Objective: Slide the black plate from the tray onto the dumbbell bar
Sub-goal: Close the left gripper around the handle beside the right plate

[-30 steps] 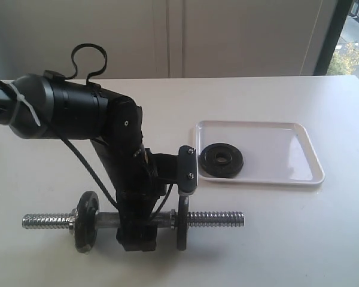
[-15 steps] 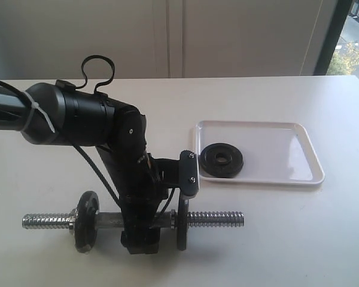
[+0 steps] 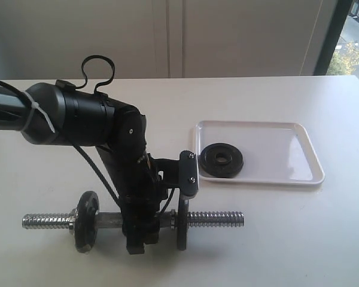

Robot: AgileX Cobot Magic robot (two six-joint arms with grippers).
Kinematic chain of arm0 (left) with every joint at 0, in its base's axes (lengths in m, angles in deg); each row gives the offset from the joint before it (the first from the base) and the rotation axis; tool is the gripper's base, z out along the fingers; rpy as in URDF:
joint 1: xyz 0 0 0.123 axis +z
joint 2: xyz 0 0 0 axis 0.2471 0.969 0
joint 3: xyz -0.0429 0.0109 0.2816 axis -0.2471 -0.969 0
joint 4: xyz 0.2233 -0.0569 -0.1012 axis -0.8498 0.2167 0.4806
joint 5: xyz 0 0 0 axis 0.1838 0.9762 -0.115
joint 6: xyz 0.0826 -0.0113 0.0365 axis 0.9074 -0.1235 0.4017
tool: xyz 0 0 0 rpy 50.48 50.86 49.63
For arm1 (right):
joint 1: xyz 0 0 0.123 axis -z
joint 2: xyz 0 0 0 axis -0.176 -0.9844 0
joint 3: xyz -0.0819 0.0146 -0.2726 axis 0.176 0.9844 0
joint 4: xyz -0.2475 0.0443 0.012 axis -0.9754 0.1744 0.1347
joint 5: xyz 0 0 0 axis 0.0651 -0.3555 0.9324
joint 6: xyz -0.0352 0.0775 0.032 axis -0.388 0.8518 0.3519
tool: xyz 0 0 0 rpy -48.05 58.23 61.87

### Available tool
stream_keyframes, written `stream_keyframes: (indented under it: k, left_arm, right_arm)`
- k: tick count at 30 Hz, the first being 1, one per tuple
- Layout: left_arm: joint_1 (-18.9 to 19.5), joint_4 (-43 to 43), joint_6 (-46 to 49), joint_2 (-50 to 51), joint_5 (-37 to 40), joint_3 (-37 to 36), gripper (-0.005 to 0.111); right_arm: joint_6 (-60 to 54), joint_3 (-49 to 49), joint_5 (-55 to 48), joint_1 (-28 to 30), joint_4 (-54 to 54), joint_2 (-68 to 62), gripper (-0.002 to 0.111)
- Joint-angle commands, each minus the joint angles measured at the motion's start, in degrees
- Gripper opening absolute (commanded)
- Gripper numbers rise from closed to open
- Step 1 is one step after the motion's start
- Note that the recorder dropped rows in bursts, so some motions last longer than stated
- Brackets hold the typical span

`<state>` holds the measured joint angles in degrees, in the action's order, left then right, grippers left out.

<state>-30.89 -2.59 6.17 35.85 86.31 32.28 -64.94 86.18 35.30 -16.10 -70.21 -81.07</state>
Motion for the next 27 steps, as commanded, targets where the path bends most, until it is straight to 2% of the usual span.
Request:
stream_keyframes:
  k: [1, 3, 7, 11, 22, 27]
  left_arm:
    - [0.02, 0.08, -0.57, -0.43, 2.57, -0.39, 0.069]
    - [0.02, 0.08, -0.57, -0.43, 2.82, -0.39, 0.074]
    - [0.02, -1.47, -0.7, -0.43, 4.29, -0.39, 0.074]
    - [0.02, -1.72, -0.81, -0.43, 4.65, -0.39, 0.068]
    - [0.02, 0.06, -0.93, -0.43, 4.08, -0.39, 0.039]
    - [0.02, 2.07, -1.05, -0.43, 3.61, -0.39, 0.019]
  right_arm:
    - [0.32, 0.27, 0.43, -0.23, 0.0, 0.26, 0.0]
    - [0.32, 0.27, 0.43, -0.23, 0.0, 0.26, 0.0]
    - [0.32, 0.27, 0.43, -0.23, 0.0, 0.26, 0.0]
    - [0.32, 0.27, 0.43, -0.23, 0.0, 0.26, 0.0]
    - [0.32, 0.27, 0.43, -0.23, 0.0, 0.26, 0.0]
    - [0.32, 0.27, 0.43, -0.23, 0.0, 0.26, 0.0]
